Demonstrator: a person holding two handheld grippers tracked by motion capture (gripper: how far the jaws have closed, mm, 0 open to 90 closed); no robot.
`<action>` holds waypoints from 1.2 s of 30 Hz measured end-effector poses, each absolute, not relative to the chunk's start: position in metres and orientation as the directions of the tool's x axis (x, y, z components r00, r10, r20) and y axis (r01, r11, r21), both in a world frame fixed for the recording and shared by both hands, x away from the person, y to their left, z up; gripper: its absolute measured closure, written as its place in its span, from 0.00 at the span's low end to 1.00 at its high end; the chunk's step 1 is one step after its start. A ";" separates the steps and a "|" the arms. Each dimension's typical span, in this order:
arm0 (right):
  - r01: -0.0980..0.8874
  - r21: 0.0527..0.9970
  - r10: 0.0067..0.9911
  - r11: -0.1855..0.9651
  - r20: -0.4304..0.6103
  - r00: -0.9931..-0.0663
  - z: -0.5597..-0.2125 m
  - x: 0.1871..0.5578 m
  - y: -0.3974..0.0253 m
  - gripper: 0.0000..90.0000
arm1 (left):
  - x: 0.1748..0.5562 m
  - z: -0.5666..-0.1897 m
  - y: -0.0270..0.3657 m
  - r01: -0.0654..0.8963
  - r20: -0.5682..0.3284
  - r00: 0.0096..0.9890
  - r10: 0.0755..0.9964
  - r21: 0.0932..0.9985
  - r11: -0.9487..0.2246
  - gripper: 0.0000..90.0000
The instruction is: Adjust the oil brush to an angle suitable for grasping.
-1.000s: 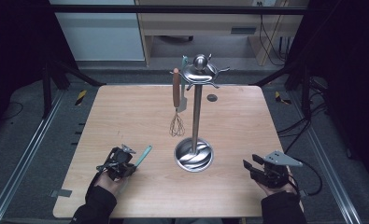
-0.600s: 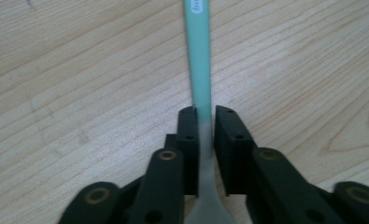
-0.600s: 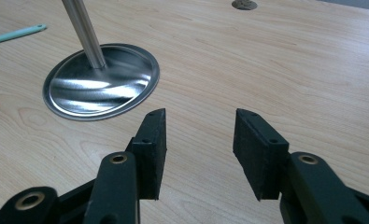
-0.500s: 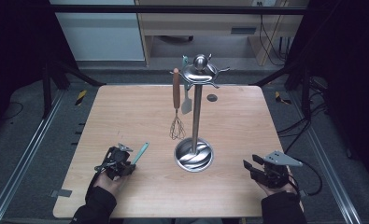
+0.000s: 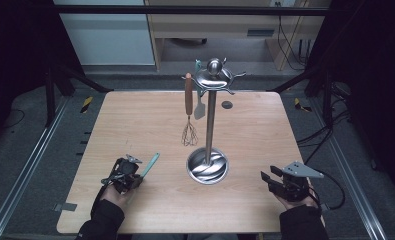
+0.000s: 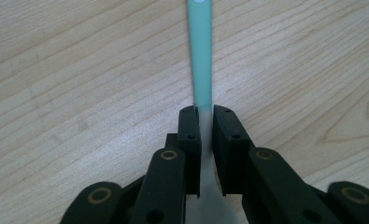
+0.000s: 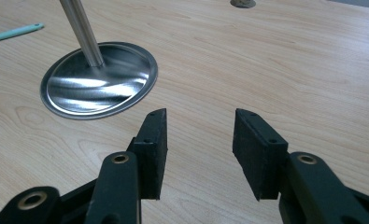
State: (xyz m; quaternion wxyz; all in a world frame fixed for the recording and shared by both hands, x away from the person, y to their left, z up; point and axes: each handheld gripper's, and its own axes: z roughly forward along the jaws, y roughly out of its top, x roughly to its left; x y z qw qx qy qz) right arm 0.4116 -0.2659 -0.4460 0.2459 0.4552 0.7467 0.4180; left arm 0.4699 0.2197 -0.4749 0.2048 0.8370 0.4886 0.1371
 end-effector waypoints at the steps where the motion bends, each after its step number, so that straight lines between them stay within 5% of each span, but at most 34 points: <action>1: 0.475 0.847 0.886 0.236 0.013 -0.464 -0.446 0.412 -0.266 0.61 | 0.470 -0.475 0.220 0.760 0.030 0.487 0.873 0.477 -0.441 0.91; 15: 0.487 0.842 0.888 0.233 0.021 -0.460 -0.447 0.412 -0.267 0.61 | 0.469 -0.472 0.223 0.736 0.025 0.517 0.855 0.496 -0.460 0.92; 36: 0.479 0.845 0.890 0.238 0.008 -0.456 -0.447 0.413 -0.268 0.59 | 0.436 -0.415 0.236 0.528 0.014 0.525 0.851 0.779 -0.338 0.92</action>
